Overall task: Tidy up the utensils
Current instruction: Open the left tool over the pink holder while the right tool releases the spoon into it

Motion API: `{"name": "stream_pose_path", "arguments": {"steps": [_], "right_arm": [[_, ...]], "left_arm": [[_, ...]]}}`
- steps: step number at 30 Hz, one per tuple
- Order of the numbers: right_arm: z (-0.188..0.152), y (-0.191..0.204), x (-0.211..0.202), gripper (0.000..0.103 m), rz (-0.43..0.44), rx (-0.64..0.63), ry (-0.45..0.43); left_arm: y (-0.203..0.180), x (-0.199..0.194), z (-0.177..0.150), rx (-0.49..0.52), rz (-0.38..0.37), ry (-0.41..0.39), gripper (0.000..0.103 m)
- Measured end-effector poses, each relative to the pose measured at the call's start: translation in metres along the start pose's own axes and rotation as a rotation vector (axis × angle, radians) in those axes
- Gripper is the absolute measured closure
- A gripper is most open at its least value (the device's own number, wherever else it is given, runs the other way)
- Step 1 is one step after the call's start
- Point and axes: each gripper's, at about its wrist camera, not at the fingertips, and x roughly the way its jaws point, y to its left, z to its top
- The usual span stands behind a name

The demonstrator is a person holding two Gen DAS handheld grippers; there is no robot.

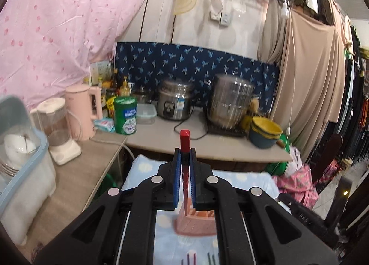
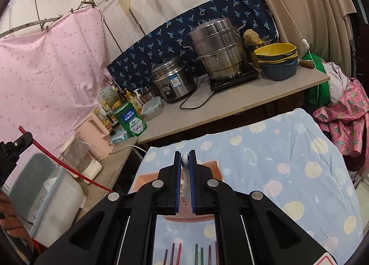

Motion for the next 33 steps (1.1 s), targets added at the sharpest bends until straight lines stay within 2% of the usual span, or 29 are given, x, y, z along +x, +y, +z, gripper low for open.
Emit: {"name": "stream_pose_path", "arguments": {"steps": [5,14,17,20,21,22,23,24,25,33], "right_arm": [[0.013,0.004,0.027,0.096,-0.009,-0.017,-0.002],[-0.013,-0.021,0.077,0.096,-0.073,0.015,0.113],[-0.018,-0.026,0.085,0.095,-0.081,0.017,0.134],[-0.02,-0.026,0.08,0.09,-0.101,0.01,0.109],[-0.021,-0.024,0.078,0.088,-0.11,-0.001,0.103],[-0.021,-0.023,0.074,0.085,-0.113,-0.008,0.095],[-0.021,-0.022,0.07,0.076,-0.117,-0.012,0.086],[-0.021,-0.021,0.065,0.07,-0.119,-0.011,0.075],[-0.022,-0.02,0.058,0.069,-0.119,-0.014,0.066],[-0.042,-0.012,0.005,0.061,-0.112,-0.039,0.031]], "left_arm": [[-0.01,0.023,0.01,0.007,-0.004,-0.013,0.096],[0.003,0.095,-0.042,0.002,0.028,0.162,0.096],[0.008,0.108,-0.054,-0.004,0.032,0.198,0.096],[0.008,0.112,-0.061,-0.003,0.042,0.216,0.094],[0.008,0.111,-0.063,0.0,0.045,0.218,0.091],[0.008,0.11,-0.064,0.003,0.059,0.219,0.08],[0.009,0.109,-0.066,0.006,0.072,0.218,0.065],[0.01,0.106,-0.067,0.007,0.083,0.214,0.059],[0.011,0.102,-0.068,0.007,0.091,0.207,0.052],[0.024,0.066,-0.09,-0.002,0.102,0.221,0.047]]}}
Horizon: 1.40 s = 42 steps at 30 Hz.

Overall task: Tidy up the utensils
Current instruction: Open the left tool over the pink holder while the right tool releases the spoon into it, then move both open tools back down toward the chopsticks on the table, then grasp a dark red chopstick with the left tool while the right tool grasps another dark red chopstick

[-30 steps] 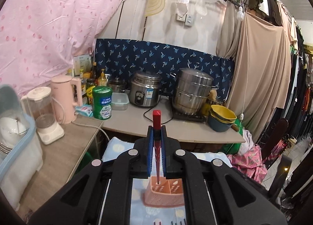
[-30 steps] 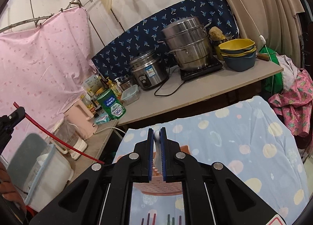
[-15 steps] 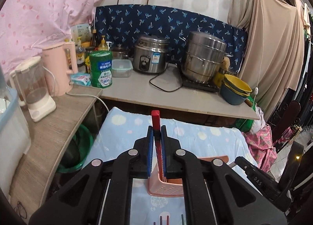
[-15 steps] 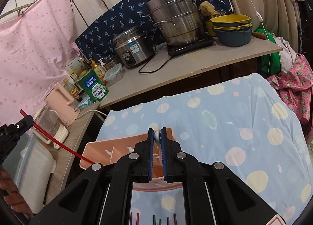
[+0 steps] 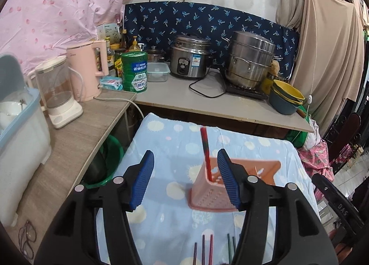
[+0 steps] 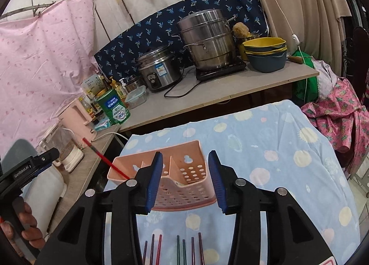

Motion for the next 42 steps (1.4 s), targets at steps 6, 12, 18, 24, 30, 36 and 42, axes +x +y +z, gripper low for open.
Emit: {"name": "stream_pose_path", "arguments": {"steps": [6,12,18,24,30,36,42], "right_arm": [[-0.035,0.0,-0.039,0.058,-0.031,-0.037,-0.004],[-0.081,-0.008,-0.066,0.058,-0.06,-0.062,0.049],[-0.137,-0.019,-0.08,0.058,-0.115,-0.088,0.131],[-0.187,-0.029,-0.081,0.058,-0.133,-0.077,0.232],[-0.221,-0.033,-0.076,0.058,-0.132,-0.068,0.307],[-0.238,-0.026,-0.069,0.058,-0.119,-0.1,0.35],[-0.247,-0.019,-0.063,0.07,-0.116,-0.143,0.374]], "left_arm": [[0.007,-0.022,-0.043,0.018,0.015,0.031,0.04],[0.014,-0.031,-0.103,0.042,0.029,0.117,0.04],[0.027,-0.032,-0.16,0.05,0.055,0.223,0.04],[0.038,-0.032,-0.211,0.058,0.072,0.323,0.04],[0.037,-0.031,-0.249,0.058,0.059,0.408,0.04],[0.03,-0.033,-0.266,0.065,0.036,0.442,0.04],[0.021,-0.035,-0.272,0.087,0.015,0.446,0.04]]}}
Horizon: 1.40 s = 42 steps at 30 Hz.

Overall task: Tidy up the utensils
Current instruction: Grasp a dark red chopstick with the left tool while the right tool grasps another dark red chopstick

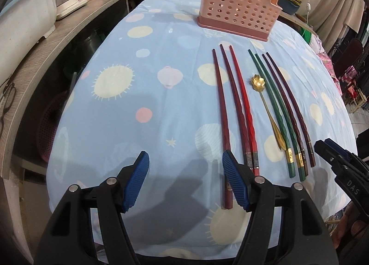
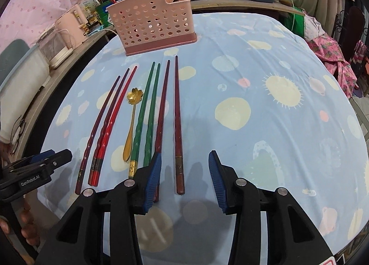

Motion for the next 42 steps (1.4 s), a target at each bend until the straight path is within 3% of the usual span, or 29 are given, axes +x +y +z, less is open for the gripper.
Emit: {"name": "stream_pose_path", "arguments": {"steps": [10,22,42], "right_arm": [[-0.004,0.006,0.01,0.083,0.004,-0.028,0.036],[-0.007,0.005,0.015,0.089,-0.003,-0.022,0.046],[-0.009,0.005,0.015,0.093,-0.005,-0.024,0.044]], "left_arm": [[-0.011,0.006,-0.006,0.029,-0.029,0.022,0.04],[-0.015,0.013,-0.012,0.039,-0.03,0.05,0.045],[-0.017,0.01,-0.017,0.044,-0.065,0.056,0.085]]}}
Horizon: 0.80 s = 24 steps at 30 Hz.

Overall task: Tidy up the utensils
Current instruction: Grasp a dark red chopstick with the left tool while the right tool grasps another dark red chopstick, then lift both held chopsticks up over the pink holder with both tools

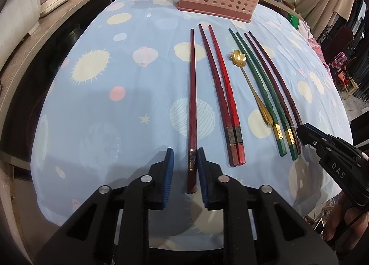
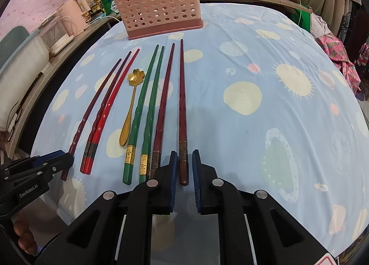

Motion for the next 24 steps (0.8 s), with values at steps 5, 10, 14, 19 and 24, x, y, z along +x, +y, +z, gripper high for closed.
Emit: {"name": "stream_pose_path", "arguments": {"steps": [5,10,14,19,24], "right_arm": [[-0.001,0.001,-0.001,0.095,-0.006,-0.007,-0.001],[-0.002,0.001,-0.003,0.096,-0.009,-0.008,-0.006],[0.001,0.002,-0.01,0.096,-0.01,-0.011,-0.027],[0.006,0.002,-0.019,0.096,-0.002,-0.014,-0.054],[0.016,0.001,-0.033,0.096,0.012,-0.006,-0.092]], "left_arm": [[0.001,0.0,0.0,-0.006,-0.016,0.002,0.093],[0.004,-0.003,0.0,-0.019,-0.031,0.0,0.095],[0.006,-0.01,0.002,-0.026,-0.034,-0.019,0.096],[0.009,-0.02,0.007,-0.036,-0.037,-0.046,0.096],[0.011,-0.036,0.016,-0.051,-0.044,-0.083,0.096]]}}
